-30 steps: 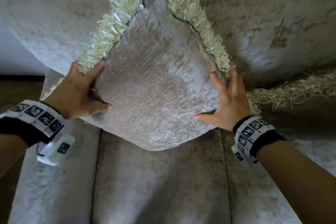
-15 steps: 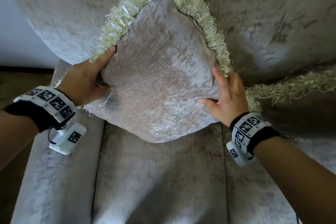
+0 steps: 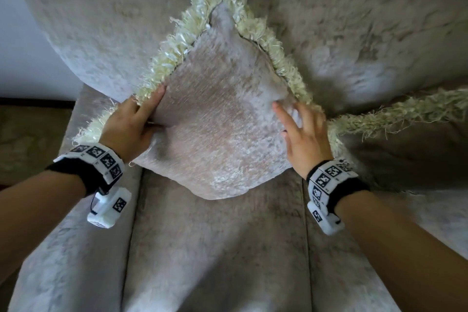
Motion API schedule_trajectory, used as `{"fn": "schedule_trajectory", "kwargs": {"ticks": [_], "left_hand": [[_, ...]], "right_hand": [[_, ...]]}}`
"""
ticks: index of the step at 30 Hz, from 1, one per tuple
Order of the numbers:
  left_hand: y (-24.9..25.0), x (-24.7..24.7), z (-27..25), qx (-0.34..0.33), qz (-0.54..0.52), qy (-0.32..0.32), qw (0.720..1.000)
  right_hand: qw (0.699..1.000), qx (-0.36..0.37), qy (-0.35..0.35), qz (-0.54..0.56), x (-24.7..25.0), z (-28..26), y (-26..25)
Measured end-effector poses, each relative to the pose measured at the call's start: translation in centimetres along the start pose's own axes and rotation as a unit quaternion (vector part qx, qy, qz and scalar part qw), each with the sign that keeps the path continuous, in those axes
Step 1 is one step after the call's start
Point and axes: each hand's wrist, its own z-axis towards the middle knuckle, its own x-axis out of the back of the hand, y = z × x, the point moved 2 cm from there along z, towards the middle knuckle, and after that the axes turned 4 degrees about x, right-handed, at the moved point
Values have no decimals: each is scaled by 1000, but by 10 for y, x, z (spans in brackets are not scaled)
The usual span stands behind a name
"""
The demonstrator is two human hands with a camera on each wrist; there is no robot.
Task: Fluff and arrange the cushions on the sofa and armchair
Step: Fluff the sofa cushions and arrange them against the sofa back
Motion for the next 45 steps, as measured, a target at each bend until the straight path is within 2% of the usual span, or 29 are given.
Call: {"fn": "schedule_trajectory", "kwargs": {"ticks": [4,13,18,21,24,27,29,33,39,42,45], "left_hand": [[0,-18,10,55,7,8,998],[-4,-27,11,81,36,-4,996],[9,-11,6,102,58,-15,993],[16,4,5,110,42,-26,993],[14,14,20,91,19,-78,993],[0,8,33,59,-15,-144,988],[-12,1,34,73,-68,-156,983],[-31,-7,18,90,-114,-134,980],[-47,-2,11,96,-187,-102,972],[-41,11,12,111,-137,-82,981],[-32,26,25,97,-104,-66,988]], "right_hand": [[997,-45,-39,41,-14,3,-8],[994,-53,-92,24,-19,2,-3],[992,-66,-106,27,-3,-5,-7],[980,-113,-157,55,11,-7,3],[962,-147,-204,104,13,5,19],[955,-136,-235,123,0,21,23],[961,-125,-217,115,-10,26,13],[984,-91,-138,66,-18,15,-19],[995,-55,-79,23,6,10,-31],[996,-58,-70,19,26,9,-29],[996,-60,-63,19,47,12,-21]]}}
